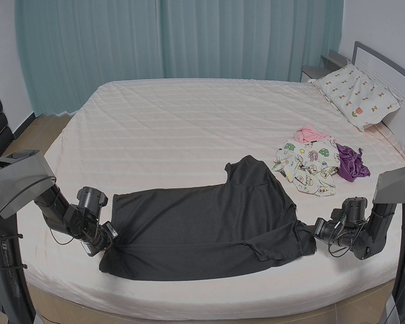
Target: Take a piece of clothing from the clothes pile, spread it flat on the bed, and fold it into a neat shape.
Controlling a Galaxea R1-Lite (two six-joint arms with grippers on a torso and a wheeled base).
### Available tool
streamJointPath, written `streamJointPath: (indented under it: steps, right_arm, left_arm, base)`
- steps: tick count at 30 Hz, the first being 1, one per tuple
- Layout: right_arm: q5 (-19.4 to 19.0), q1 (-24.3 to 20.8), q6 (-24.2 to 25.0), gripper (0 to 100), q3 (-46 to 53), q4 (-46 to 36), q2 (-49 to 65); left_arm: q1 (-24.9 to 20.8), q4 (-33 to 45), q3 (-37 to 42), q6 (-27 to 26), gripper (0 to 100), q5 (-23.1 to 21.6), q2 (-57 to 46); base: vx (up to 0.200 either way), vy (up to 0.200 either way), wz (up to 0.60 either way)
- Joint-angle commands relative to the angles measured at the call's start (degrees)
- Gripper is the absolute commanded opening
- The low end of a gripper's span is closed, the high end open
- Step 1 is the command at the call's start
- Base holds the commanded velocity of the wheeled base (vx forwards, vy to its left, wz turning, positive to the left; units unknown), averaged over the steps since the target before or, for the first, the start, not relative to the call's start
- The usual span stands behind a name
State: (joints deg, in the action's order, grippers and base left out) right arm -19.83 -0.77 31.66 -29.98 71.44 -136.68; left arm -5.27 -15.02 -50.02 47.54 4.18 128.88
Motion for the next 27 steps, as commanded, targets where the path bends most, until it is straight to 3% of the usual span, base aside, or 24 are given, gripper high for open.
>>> streamJointPath:
  steps: [1,3,4,15,21,27]
  right_arm:
    - [-0.03,0.06,-0.02,0,-0.08,0.02,-0.25]
    - [-0.03,-0.37,-0.02,0,0.01,0.02,-0.25]
    - [-0.12,-0.46,-0.02,100,0.09,0.02,-0.25]
    - [-0.38,-0.73,0.25,100,1.41,0.11,0.98]
    - [-0.91,-0.73,7.01,100,2.47,0.72,4.05]
    - [-1.17,-1.17,7.36,100,3.35,2.04,4.05]
  left_arm:
    - [-0.01,-0.01,0.10,0.01,0,0.04,0.06]
    - [-0.01,0.08,0.27,0.01,0,-0.14,-0.12]
    - [-0.01,0.17,0.27,0.01,100,-0.23,-0.12]
    - [1.05,-0.10,0.62,0.01,100,-0.84,-1.17]
    - [3.95,0.34,1.41,-0.17,100,-6.20,-8.47]
    - [4.65,0.08,1.24,0.09,100,-7.70,-9.35]
  base:
    - [0.000,0.000,0.00]
    - [0.000,0.000,0.00]
    - [0.000,0.000,0.00]
    - [0.000,0.000,0.00]
    - [0.000,0.000,0.00]
    - [0.000,0.000,0.00]
